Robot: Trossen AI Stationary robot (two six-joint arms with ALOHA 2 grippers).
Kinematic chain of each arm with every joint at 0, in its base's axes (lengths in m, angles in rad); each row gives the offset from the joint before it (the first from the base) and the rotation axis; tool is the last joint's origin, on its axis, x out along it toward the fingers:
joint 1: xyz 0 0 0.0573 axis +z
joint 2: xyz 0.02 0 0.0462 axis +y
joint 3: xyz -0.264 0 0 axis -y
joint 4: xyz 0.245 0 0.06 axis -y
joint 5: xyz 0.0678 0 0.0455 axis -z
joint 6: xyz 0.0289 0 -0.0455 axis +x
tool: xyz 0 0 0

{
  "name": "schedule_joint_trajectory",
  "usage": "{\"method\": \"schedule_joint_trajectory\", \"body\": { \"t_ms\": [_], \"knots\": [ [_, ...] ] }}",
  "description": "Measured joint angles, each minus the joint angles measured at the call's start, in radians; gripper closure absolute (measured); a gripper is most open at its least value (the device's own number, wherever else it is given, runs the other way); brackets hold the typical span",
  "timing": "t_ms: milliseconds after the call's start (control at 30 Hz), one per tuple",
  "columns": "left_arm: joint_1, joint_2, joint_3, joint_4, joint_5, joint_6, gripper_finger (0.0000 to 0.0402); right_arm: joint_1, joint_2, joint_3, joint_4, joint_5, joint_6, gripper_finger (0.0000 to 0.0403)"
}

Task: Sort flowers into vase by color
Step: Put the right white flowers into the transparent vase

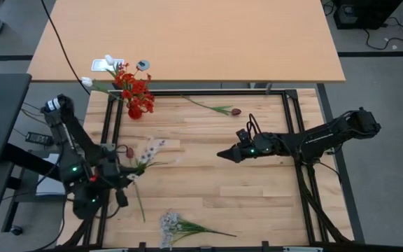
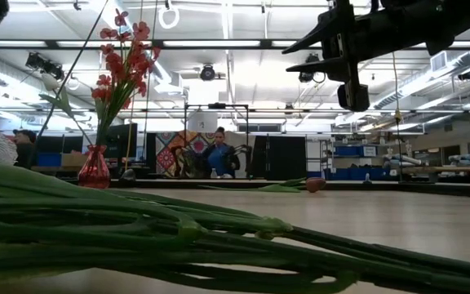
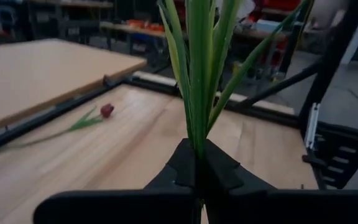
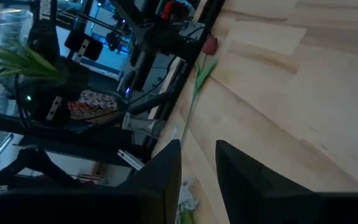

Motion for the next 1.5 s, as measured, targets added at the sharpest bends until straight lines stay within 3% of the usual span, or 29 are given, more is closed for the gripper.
{"method": "schedule_joint_trajectory", "body": {
  "t_ms": [200,400,800,967,1267,1500],
  "knots": [
    [-0.127,0.0,-0.029,-0.008,-0.168,-0.062,0.0391,-0.031,0.0,0.0,0.0,-0.031,0.021,0.0295],
    [-0.189,0.003,-0.046,-0.01,-0.176,-0.128,0.0388,-0.058,0.0,0.0,0.0,-0.082,0.035,0.0295],
    [-0.451,0.008,-0.046,0.028,-0.176,-0.13,0.039,-0.079,0.0,0.0,-0.002,-0.138,0.078,0.0295],
    [-0.477,0.051,-0.046,0.023,-0.176,-0.15,0.039,-0.082,0.0,0.0,-0.001,-0.139,0.086,0.0295],
    [-0.468,0.16,-0.046,0.021,-0.174,-0.338,0.0386,-0.085,0.0,0.0,-0.009,-0.143,0.107,0.0295],
    [-0.468,0.164,-0.046,0.021,-0.167,-0.358,0.0344,-0.102,0.0,0.0,-0.01,-0.172,0.125,0.0295]
  ]
}}
